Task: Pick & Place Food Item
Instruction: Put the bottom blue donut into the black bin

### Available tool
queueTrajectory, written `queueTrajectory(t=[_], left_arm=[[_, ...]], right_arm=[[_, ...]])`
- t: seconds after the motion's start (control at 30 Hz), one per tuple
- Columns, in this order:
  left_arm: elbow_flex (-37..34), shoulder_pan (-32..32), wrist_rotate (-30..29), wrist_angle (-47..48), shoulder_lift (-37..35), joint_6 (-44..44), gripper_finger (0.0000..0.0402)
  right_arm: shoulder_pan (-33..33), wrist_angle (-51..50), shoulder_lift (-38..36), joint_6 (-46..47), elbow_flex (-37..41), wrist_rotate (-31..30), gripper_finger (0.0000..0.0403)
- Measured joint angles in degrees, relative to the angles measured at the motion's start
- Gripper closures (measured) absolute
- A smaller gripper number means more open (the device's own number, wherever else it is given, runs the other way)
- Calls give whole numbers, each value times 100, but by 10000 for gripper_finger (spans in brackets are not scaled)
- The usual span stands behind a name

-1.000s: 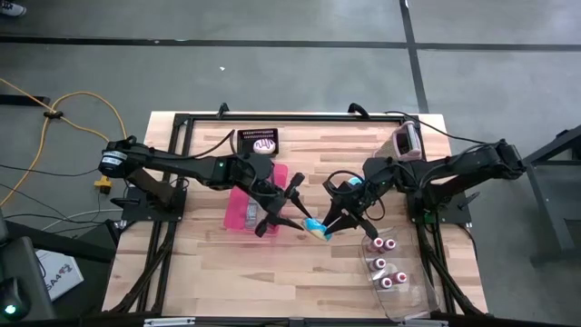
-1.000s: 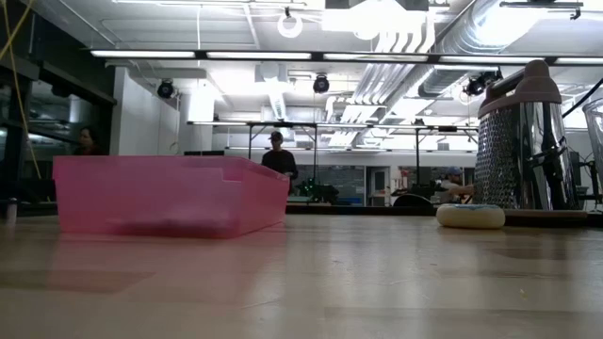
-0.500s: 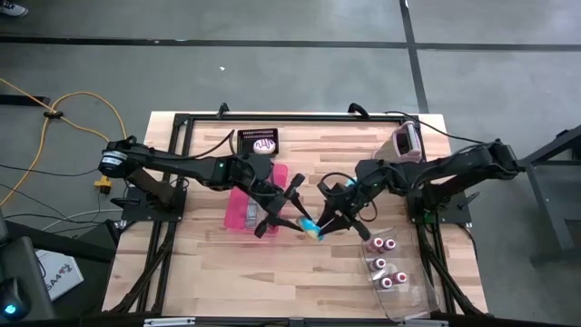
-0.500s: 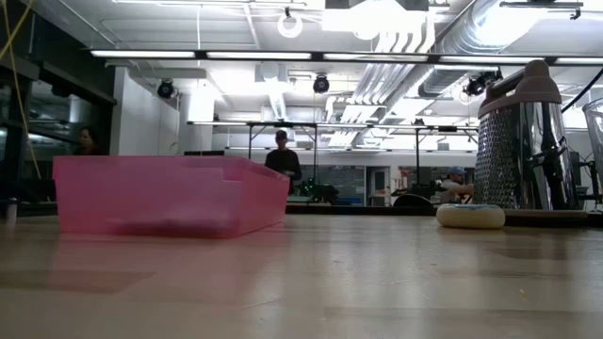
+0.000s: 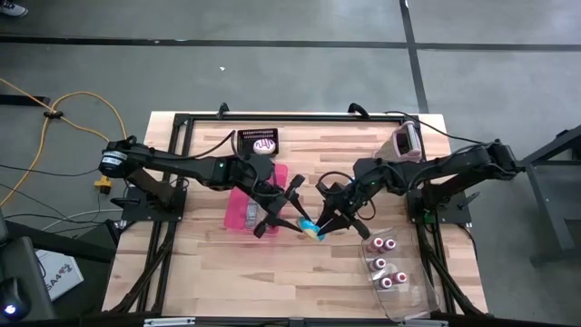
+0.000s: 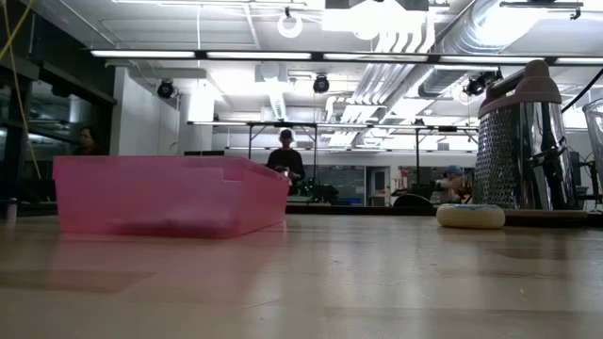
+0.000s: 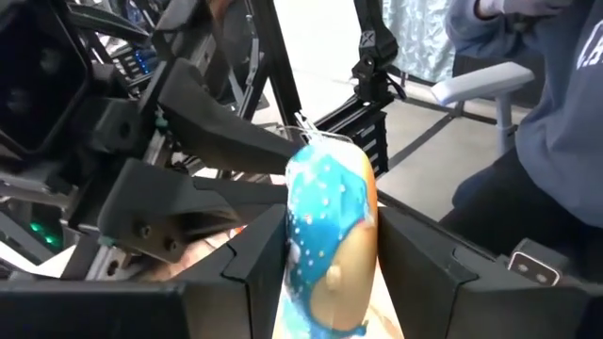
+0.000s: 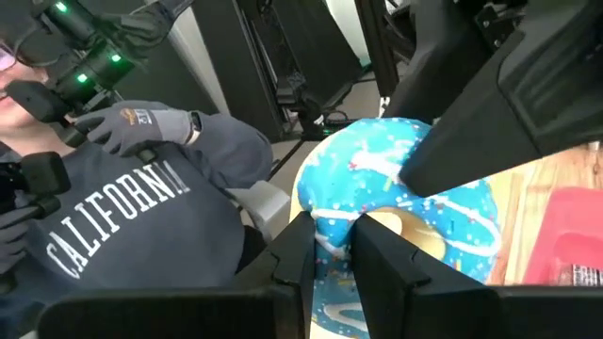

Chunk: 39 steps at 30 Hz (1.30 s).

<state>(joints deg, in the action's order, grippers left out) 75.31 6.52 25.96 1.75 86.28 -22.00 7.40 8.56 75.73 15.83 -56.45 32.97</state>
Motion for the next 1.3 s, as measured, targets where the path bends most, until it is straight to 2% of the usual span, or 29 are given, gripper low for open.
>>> queueTrajectory(t=[0.73,1.07,1.3], left_arm=[[0,-2,136,43,0,151,249],[0,-2,97,43,0,258,307],[0,-2,96,43,0,258,315]], right_arm=[[2,-53,-13,42,0,15,347],[2,-12,-13,40,2,17,347],[2,-13,-16,67,2,15,347]])
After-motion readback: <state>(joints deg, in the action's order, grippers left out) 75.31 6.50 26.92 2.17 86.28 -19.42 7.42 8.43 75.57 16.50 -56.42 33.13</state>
